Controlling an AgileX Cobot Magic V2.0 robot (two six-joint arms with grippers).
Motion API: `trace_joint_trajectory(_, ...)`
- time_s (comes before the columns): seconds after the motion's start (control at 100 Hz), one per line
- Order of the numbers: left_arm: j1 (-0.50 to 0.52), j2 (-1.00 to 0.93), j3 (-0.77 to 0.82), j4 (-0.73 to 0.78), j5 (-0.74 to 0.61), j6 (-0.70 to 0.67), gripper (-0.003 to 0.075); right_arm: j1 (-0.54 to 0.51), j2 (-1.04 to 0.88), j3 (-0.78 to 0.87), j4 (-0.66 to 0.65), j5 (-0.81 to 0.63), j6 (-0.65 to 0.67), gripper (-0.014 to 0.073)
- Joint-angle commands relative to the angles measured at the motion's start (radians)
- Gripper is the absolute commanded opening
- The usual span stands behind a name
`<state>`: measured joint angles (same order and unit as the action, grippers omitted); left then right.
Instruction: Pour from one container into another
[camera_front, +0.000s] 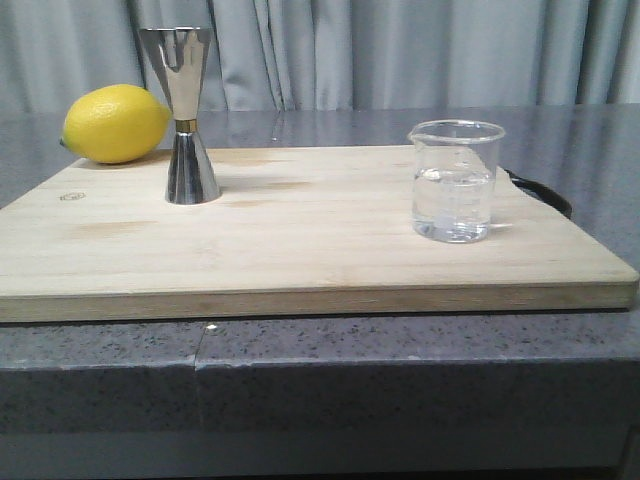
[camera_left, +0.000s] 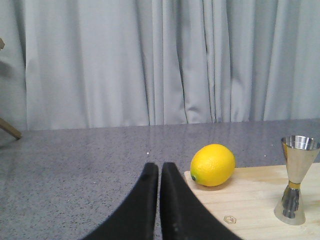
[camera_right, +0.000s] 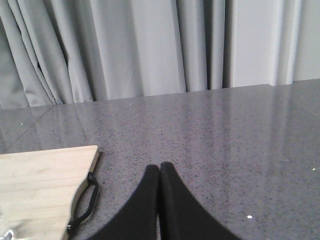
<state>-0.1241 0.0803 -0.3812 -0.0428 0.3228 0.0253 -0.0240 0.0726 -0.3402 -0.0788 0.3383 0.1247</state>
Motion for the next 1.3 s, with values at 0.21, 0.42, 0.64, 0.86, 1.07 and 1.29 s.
trace_joint_trajectory(0.21, 0.002, 0.175, -0.179, 0.034, 0.021, -0.004, -0.0019, 0.002, 0.223, -0.275, 0.004, 0.062, -0.100, -0.0075)
trace_joint_trajectory(0.42, 0.002, 0.187, -0.179, 0.034, 0.023, -0.004, -0.0019, 0.002, 0.238, -0.281, 0.009, 0.062, -0.100, -0.0075)
trace_joint_trajectory(0.64, 0.002, 0.187, -0.179, 0.032, 0.023, -0.004, -0.0019, 0.002, 0.238, -0.281, 0.009, 0.062, -0.100, -0.0075)
trace_joint_trajectory(0.86, 0.002, 0.187, -0.179, 0.032, 0.023, -0.004, -0.0019, 0.002, 0.238, -0.281, 0.009, 0.062, -0.100, -0.0075)
trace_joint_trajectory(1.07, 0.002, 0.187, -0.177, 0.023, 0.025, -0.004, -0.0019, 0.002, 0.238, -0.281, 0.019, 0.088, -0.093, -0.0066)
trace_joint_trajectory(1.29, 0.002, 0.188, -0.175, 0.043, 0.025, -0.004, 0.0246, -0.003, 0.238, -0.281, 0.019, 0.084, -0.093, 0.0328)
